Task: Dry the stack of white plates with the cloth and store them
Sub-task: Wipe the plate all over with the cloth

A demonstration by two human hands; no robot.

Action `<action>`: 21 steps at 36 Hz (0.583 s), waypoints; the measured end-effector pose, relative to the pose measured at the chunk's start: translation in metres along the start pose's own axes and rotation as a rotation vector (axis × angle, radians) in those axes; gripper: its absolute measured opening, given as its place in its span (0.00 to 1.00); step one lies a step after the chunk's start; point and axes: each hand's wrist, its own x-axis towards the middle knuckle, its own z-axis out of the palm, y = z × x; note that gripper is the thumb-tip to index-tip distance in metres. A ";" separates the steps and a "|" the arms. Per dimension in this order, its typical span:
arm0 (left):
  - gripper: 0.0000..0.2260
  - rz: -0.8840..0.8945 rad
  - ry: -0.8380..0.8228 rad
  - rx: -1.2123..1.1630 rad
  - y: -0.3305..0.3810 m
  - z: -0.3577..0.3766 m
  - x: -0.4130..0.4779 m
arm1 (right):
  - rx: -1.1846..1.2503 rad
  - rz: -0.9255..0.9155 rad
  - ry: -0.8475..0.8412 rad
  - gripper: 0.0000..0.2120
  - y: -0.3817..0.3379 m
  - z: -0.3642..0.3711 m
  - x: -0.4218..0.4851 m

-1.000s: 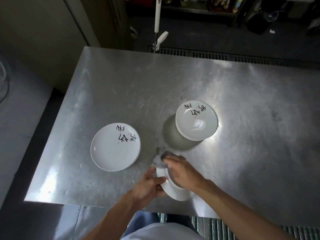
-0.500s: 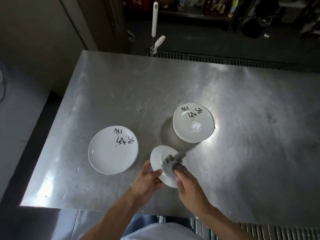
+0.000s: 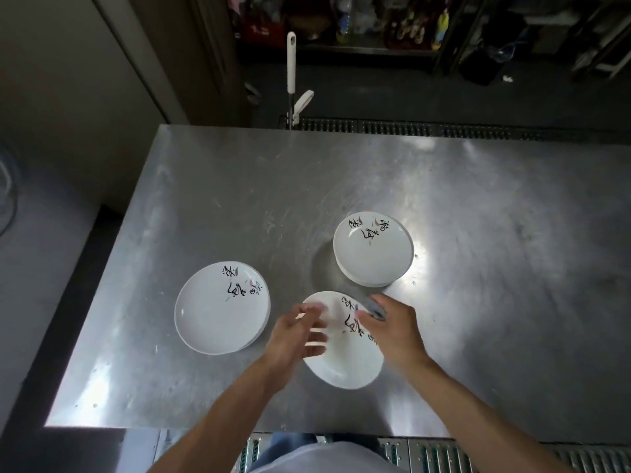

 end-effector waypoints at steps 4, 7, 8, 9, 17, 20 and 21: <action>0.11 0.253 0.297 0.441 -0.005 -0.007 0.008 | 0.283 0.155 0.016 0.07 -0.005 -0.018 0.008; 0.15 0.320 0.289 0.613 0.000 -0.009 0.011 | 0.519 0.203 0.009 0.06 -0.008 -0.032 0.011; 0.14 0.324 0.250 0.613 0.002 -0.009 0.012 | 0.553 0.210 0.022 0.07 -0.008 -0.037 0.013; 0.13 0.322 0.204 0.587 0.003 -0.008 0.012 | 0.577 0.219 0.039 0.07 -0.009 -0.040 0.016; 0.13 0.267 0.060 0.171 0.025 0.021 0.018 | 0.549 0.224 0.255 0.06 -0.010 -0.059 0.034; 0.12 0.217 0.076 0.082 0.030 0.040 0.029 | 0.522 0.280 0.363 0.08 0.002 -0.065 0.038; 0.11 0.193 0.103 0.058 0.032 0.046 0.033 | 0.519 0.292 0.394 0.09 0.007 -0.067 0.038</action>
